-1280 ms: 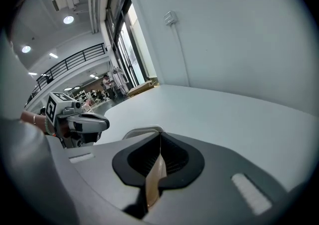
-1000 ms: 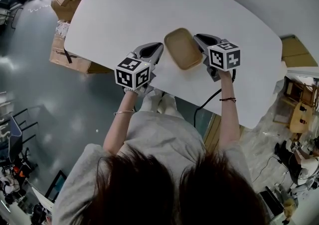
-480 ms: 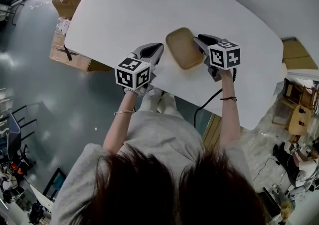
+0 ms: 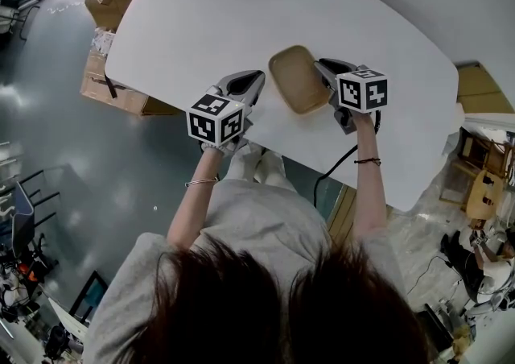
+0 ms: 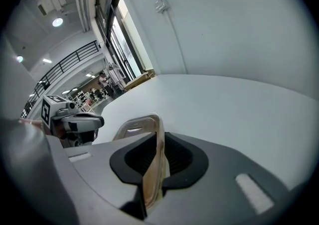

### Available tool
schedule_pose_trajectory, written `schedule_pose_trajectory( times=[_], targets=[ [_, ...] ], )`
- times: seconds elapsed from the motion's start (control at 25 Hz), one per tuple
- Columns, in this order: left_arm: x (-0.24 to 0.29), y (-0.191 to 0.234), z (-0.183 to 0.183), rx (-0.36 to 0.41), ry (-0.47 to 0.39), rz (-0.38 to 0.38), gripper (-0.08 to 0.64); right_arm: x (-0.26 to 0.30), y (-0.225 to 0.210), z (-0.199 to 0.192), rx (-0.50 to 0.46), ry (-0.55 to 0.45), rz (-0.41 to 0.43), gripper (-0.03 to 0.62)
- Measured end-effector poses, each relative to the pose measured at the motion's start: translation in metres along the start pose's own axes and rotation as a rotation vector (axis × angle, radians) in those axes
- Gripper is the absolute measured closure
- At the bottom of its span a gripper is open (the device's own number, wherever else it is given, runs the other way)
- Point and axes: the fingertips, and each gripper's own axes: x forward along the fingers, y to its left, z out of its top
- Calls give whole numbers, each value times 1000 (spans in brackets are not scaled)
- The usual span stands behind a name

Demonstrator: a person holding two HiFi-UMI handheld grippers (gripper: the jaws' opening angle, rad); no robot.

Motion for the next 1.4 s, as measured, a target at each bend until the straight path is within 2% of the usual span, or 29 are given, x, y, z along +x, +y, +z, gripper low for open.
schedule_pose_trajectory(
  times=[0.08,0.6,1.4],
  targets=[
    [1,0,-1,1,1,-1,569,1,-2,-2,2,4,-9,541],
    [2,0,-1,4,1,3,571,0,-1,-3,-14,9,-9,548],
    [-4,-4,14,30,-33,-4,571,-14,4,9,-5,-46,-24,549]
  ],
)
